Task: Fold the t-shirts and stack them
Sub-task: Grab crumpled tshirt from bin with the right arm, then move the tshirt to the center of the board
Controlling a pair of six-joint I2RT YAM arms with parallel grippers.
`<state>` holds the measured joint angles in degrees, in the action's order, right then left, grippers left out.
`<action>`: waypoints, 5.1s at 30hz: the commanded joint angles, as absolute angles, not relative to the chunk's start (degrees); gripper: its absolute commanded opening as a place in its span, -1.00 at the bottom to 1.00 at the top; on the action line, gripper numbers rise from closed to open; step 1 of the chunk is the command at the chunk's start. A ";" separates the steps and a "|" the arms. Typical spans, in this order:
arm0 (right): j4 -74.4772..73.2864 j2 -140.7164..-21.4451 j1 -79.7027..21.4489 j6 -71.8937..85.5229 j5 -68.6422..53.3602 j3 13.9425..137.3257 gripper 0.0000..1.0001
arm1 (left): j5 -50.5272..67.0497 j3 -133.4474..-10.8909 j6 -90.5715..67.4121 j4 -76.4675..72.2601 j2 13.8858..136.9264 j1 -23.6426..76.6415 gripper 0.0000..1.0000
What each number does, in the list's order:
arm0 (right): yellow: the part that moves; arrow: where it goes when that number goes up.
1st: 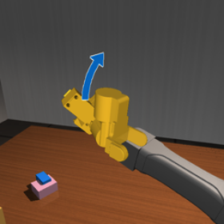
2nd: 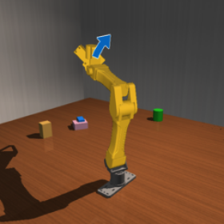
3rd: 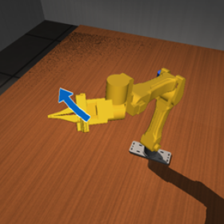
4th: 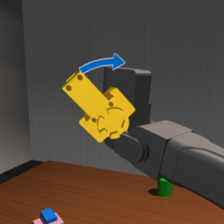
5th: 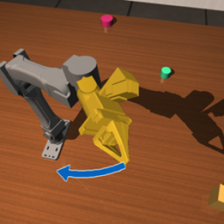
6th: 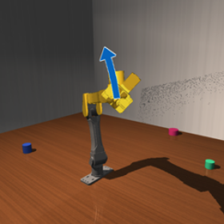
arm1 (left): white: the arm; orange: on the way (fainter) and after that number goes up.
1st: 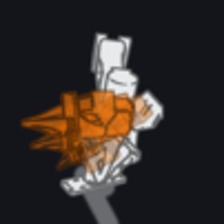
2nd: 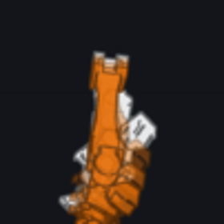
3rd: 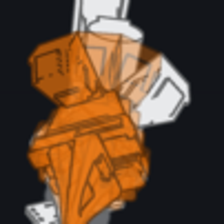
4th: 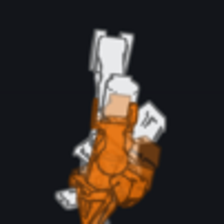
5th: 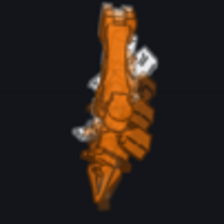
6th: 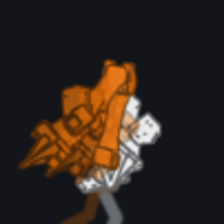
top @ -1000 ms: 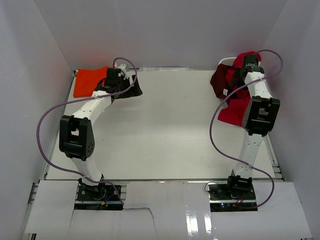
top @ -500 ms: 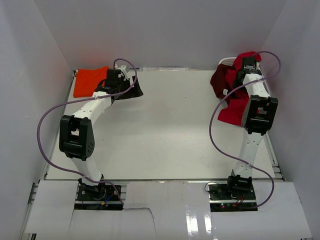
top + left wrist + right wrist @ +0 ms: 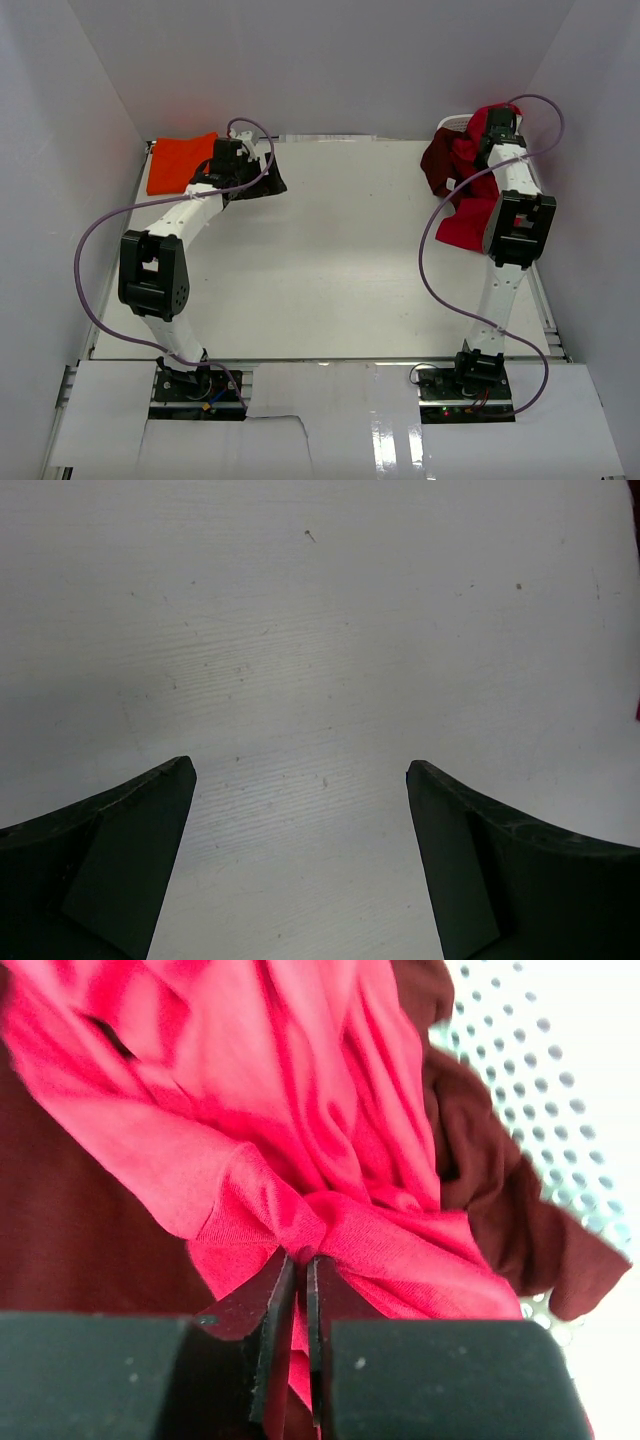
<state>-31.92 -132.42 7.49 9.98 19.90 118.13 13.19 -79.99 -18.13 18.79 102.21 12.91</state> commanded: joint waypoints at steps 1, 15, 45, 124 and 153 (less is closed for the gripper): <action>-28.31 -129.82 6.68 8.62 18.55 121.29 -0.84 | 14.59 -79.10 -18.63 17.58 100.46 13.01 0.96; -20.23 -118.66 4.13 7.91 11.43 107.60 -0.85 | 14.94 -77.52 -18.90 16.96 98.62 13.18 0.96; -20.83 -100.30 -16.70 0.88 10.54 109.60 -0.85 | 13.53 -78.05 -19.51 17.93 94.31 15.29 0.96; -24.44 -69.69 -33.15 8.35 1.94 69.52 -0.85 | 10.63 -63.10 -22.33 24.17 63.90 15.38 0.93; -22.06 -89.12 -9.85 12.04 9.14 62.23 -0.84 | 12.83 -60.56 -20.83 23.38 64.69 15.47 0.93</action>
<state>-21.30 -90.54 -11.18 10.24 4.91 63.33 11.79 -61.21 -21.39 23.97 65.89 15.14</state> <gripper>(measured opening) 0.088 0.963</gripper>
